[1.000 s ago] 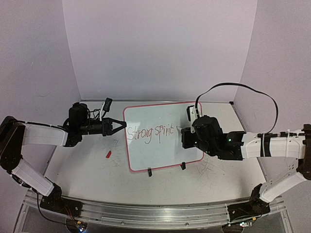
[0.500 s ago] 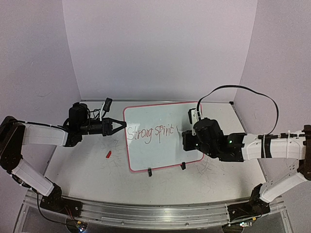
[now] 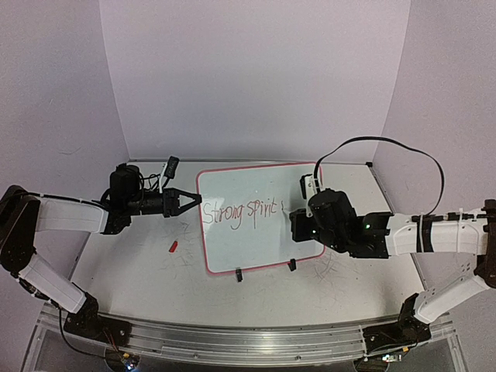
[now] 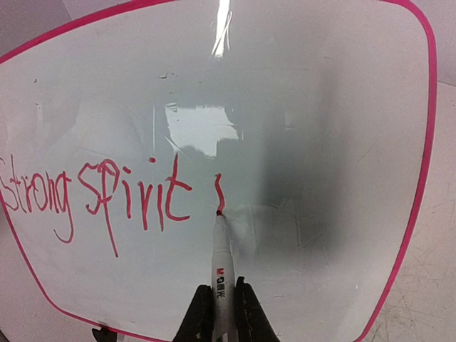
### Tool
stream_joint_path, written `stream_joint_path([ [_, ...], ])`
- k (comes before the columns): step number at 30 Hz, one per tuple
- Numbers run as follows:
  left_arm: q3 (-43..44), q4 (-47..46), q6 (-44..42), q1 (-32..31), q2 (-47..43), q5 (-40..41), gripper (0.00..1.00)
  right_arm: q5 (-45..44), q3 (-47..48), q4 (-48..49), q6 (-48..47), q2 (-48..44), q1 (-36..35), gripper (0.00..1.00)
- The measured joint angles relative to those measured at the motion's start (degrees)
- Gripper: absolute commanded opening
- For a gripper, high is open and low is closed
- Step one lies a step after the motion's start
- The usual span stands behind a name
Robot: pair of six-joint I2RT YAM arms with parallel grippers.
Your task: Write a sentence on the whiteboard
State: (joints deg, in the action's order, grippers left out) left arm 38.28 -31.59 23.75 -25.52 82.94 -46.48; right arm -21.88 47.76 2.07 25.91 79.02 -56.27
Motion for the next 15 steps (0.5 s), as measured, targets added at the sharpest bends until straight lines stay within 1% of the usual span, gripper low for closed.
stream_joint_path([
  [8, 0.02, 0.08, 0.00, 0.00, 0.00, 0.04, 0.00, -0.22, 0.10, -0.16, 0.32, 0.00, -0.02, 0.00],
  [15, 0.02, 0.08, -0.08, 0.00, 0.00, 0.01, 0.00, -2.88, 1.25, -0.72, 0.15, 0.05, 0.05, 0.00],
])
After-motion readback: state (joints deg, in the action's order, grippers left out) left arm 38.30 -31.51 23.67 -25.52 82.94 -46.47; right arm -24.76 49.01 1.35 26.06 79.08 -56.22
